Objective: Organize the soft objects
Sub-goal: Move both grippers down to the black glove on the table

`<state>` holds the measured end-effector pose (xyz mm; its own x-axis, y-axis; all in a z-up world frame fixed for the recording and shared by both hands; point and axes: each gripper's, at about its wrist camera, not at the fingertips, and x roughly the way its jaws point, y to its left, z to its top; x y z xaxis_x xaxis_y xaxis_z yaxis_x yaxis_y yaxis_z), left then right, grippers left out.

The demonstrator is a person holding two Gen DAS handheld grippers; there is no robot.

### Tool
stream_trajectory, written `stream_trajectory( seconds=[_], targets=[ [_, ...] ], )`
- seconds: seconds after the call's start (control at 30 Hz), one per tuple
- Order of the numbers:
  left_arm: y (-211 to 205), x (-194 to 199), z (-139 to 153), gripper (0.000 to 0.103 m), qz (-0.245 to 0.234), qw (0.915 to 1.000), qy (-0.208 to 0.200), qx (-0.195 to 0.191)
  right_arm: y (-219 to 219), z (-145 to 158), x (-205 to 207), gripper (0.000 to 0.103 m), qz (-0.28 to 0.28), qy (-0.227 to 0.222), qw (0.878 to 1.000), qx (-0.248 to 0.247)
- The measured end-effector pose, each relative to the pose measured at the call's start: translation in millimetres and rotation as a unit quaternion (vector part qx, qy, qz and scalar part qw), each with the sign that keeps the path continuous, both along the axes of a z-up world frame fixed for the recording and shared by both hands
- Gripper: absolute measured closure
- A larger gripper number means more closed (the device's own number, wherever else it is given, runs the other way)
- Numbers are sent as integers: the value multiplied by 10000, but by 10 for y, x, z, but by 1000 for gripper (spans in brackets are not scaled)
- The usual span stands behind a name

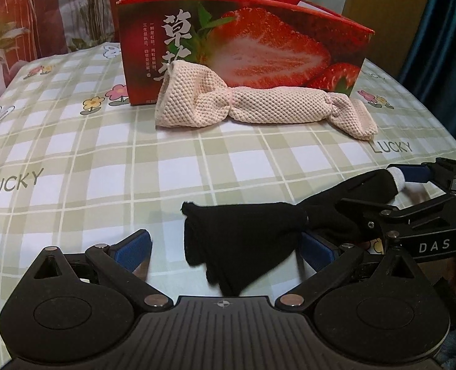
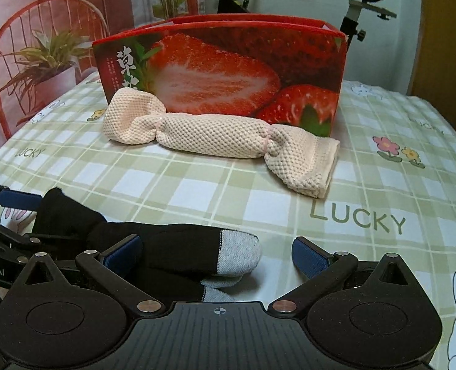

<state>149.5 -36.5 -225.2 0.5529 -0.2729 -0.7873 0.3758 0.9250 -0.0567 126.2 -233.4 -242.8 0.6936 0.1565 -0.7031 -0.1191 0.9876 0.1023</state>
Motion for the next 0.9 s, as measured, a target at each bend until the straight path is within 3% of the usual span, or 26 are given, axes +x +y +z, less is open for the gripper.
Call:
stream_trajectory(
  seconds=[0.3, 0.9],
  targets=[
    [-66, -41, -28, 0, -127, 9993, -137, 322, -2, -26, -6, 1, -6, -156, 9998, -79],
    [-53, -69, -35, 0, -72, 9994, -187, 296, -8, -36, -21, 0, -157, -171, 9997, 13]
  ],
)
